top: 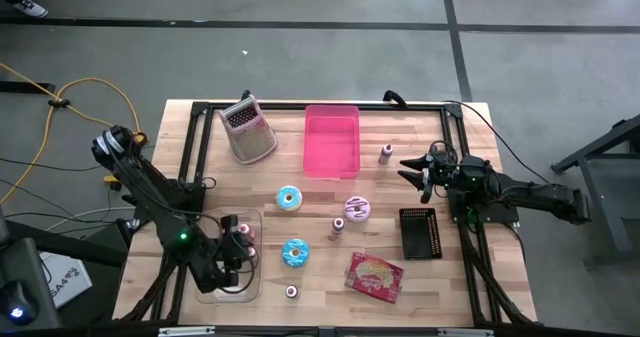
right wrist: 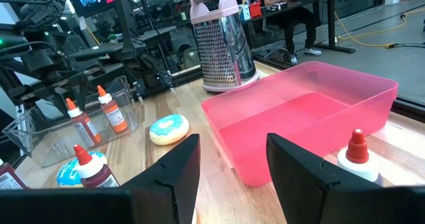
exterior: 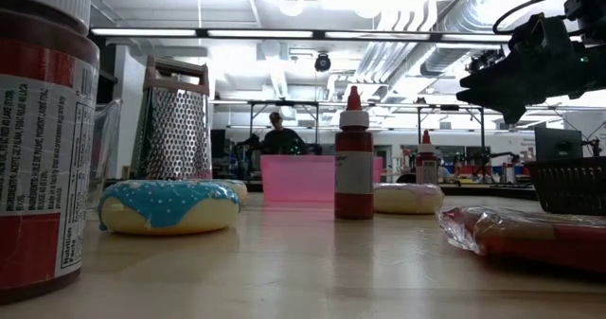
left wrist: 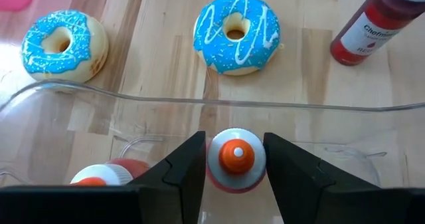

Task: Pick & Place Food Item
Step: Put the middle left orange large food coloring bottle into the transparent bin, then put the bottom red large food coloring bottle into the transparent bin

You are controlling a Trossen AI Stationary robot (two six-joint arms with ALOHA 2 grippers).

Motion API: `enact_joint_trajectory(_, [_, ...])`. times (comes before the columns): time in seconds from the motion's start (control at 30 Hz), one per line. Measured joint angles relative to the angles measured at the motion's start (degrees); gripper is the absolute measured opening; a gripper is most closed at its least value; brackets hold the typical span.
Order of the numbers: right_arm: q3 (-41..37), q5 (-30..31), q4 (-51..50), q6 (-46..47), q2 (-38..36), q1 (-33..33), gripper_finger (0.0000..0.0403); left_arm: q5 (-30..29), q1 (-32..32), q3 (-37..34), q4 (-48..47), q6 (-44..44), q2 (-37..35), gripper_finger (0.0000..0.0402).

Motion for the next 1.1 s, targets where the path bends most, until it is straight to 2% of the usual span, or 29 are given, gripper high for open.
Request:
enact_joint_trajectory(0.4, [-0.01, 0.01, 0.00, 0.01, 0.01, 0.00, 0.0160, -1.68, 0.06, 0.02, 0.06, 4.88, -6.30, 0.0145])
enact_joint_trajectory(0.6, [-0.01, 0.01, 0.01, 0.00, 0.01, 0.00, 0.0160, -1.78, 0.10, 0.02, 0.55, 6.67, -7.13, 0.0145])
enact_joint_trajectory(0.77, [0.00, 0.00, 0.00, -0.01, 0.01, -0.01, 0.0160, -1.92, 1.15, 0.06, 6.64, 17.04, -7.13, 0.0145])
enact_joint_trajectory(0.9, [0.00, 0.00, 0.00, -0.01, 0.02, 0.00, 0.0160, 0.92, 4.98, 1.22, 9.10, 23.43, -7.15, 0.0145])
enact_joint_trajectory(1.1, [-0.01, 0.00, 0.01, 0.00, 0.01, 0.01, 0.0160, 9.63, 11.39, 1.69, 14.48, 31.82, -7.13, 0.0145])
